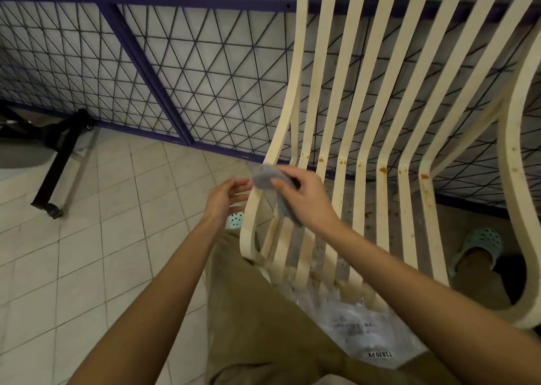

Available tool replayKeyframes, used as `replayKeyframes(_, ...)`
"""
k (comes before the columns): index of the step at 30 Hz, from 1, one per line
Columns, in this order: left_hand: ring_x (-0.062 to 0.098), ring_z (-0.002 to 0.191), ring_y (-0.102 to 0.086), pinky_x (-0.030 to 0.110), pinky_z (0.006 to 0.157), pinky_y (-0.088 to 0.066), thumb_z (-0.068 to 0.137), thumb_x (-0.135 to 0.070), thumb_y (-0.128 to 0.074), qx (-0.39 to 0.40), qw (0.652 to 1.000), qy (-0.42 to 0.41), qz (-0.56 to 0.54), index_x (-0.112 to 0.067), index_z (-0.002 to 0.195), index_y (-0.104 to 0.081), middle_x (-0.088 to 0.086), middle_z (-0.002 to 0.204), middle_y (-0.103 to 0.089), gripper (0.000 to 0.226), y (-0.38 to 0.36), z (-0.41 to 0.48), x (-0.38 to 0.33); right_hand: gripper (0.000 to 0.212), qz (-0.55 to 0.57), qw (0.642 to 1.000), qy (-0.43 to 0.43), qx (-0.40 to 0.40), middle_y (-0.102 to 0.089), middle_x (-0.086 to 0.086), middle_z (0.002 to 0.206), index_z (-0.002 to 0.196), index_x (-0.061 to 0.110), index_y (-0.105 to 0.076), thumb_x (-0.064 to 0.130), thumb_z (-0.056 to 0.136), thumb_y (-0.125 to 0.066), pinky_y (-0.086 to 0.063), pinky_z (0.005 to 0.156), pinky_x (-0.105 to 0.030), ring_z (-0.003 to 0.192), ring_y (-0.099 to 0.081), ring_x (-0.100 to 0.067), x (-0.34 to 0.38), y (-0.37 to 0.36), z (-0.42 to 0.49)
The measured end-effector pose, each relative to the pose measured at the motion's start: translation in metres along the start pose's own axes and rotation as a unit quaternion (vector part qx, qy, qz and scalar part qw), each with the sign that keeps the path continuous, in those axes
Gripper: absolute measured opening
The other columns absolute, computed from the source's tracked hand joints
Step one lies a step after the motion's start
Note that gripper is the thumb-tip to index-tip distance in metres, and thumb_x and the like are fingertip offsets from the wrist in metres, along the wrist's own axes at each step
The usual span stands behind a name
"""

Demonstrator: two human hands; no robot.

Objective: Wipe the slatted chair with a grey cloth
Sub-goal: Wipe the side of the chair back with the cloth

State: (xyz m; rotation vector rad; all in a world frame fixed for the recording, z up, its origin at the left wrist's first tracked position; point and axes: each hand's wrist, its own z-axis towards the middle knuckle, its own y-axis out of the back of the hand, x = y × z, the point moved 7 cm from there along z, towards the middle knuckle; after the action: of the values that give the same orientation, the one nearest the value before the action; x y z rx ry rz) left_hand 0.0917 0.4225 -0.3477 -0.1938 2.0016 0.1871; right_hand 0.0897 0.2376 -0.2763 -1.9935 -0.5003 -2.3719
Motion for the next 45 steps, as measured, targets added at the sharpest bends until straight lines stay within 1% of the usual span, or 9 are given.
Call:
replayKeyframes(3,0.018,0.088,-0.068,0.032,0.074,-0.052,0.105,-0.03,-0.031,-0.019,0.999,0.001,-0.035,-0.012,0.107,-0.066,0.004,0.102,-0.073,0.039,0.004,0.006,-0.01,0.03,-0.076,0.996,0.051,-0.008,-0.069,0.001,0.117,0.121,0.014,-0.069,0.018,0.092,-0.064,-0.045,0.095,-0.021,0.109,-0.06,-0.007,0.007,-0.002,0.033)
replayKeyframes(8,0.016,0.089,-0.065,0.031,0.073,-0.05,0.1,-0.023,-0.041,-0.039,0.999,-0.033,-0.011,-0.015,0.101,-0.066,0.001,0.103,-0.072,0.026,0.01,0.02,-0.036,0.029,-0.279,0.937,0.128,0.17,-0.061,-0.004,0.128,0.117,0.014,-0.068,0.025,0.091,-0.064,-0.034,0.112,-0.044,0.126,-0.05,-0.02,-0.023,-0.069,0.013)
replayKeyframes(12,0.014,0.085,-0.066,0.031,0.075,-0.048,0.097,-0.019,-0.049,-0.018,0.996,-0.051,0.064,-0.013,0.106,-0.069,0.001,0.101,-0.074,0.023,0.003,0.034,-0.047,0.029,-0.194,0.958,0.133,0.166,-0.061,0.005,0.114,0.105,0.019,-0.069,0.041,0.087,-0.069,-0.012,0.118,-0.043,0.12,-0.05,-0.01,-0.036,-0.078,0.002)
replayKeyframes(20,0.012,0.084,-0.066,0.027,0.073,-0.05,0.095,-0.012,-0.05,-0.031,0.996,-0.061,0.059,-0.008,0.103,-0.069,0.002,0.095,-0.073,0.02,-0.022,0.046,-0.054,0.022,-0.28,0.922,0.174,0.205,-0.066,0.007,0.087,0.077,0.02,-0.065,0.035,0.092,-0.059,-0.026,0.103,-0.03,0.094,-0.052,-0.01,-0.033,-0.083,0.054)
replayKeyframes(24,0.008,0.086,-0.062,0.027,0.076,-0.051,0.092,-0.006,-0.051,-0.068,0.992,-0.089,0.053,-0.012,0.094,-0.068,-0.002,0.091,-0.069,0.019,-0.027,0.048,-0.058,0.025,-0.343,0.911,0.144,0.178,-0.049,0.013,0.069,0.065,0.024,-0.052,0.035,0.086,-0.044,-0.037,0.094,-0.036,0.074,-0.041,-0.009,-0.041,-0.062,0.097)
replayKeyframes(29,0.011,0.087,-0.054,0.016,0.073,-0.041,0.096,-0.012,-0.049,-0.15,0.979,-0.104,0.086,-0.01,0.113,-0.062,-0.001,0.097,-0.061,0.021,-0.045,0.032,-0.036,0.041,-0.427,0.884,0.134,0.135,-0.049,0.004,0.084,0.081,0.016,-0.065,0.039,0.085,-0.032,-0.031,0.1,-0.035,0.086,-0.048,-0.021,-0.062,-0.041,0.141)
replayKeyframes(36,0.012,0.085,-0.051,0.022,0.072,-0.032,0.101,-0.02,-0.041,-0.158,0.936,-0.186,0.255,-0.011,0.109,-0.062,-0.003,0.094,-0.057,0.024,-0.056,0.035,-0.033,0.035,-0.395,0.912,0.083,0.076,-0.059,0.001,0.084,0.073,0.016,-0.065,0.033,0.084,-0.037,-0.021,0.109,-0.03,0.09,-0.051,-0.019,-0.07,-0.032,0.164)
replayKeyframes(40,0.014,0.082,-0.054,0.025,0.068,-0.036,0.103,-0.023,-0.039,-0.162,0.94,-0.215,0.208,-0.009,0.102,-0.061,0.002,0.092,-0.06,0.026,-0.056,0.035,-0.036,0.021,-0.308,0.948,0.074,0.019,-0.056,0.005,0.086,0.078,0.018,-0.064,0.024,0.09,-0.048,-0.014,0.119,-0.036,0.097,-0.052,-0.014,-0.077,-0.035,0.147)
replayKeyframes(45,0.014,0.09,-0.056,0.01,0.071,-0.039,0.102,-0.022,-0.042,-0.187,0.948,-0.22,0.136,-0.007,0.107,-0.057,0.006,0.101,-0.061,0.022,-0.047,0.036,-0.036,0.017,-0.211,0.973,0.087,-0.03,-0.061,0.001,0.102,0.094,0.014,-0.066,0.023,0.099,-0.053,-0.019,0.118,-0.046,0.116,-0.05,-0.016,-0.078,-0.046,0.109)
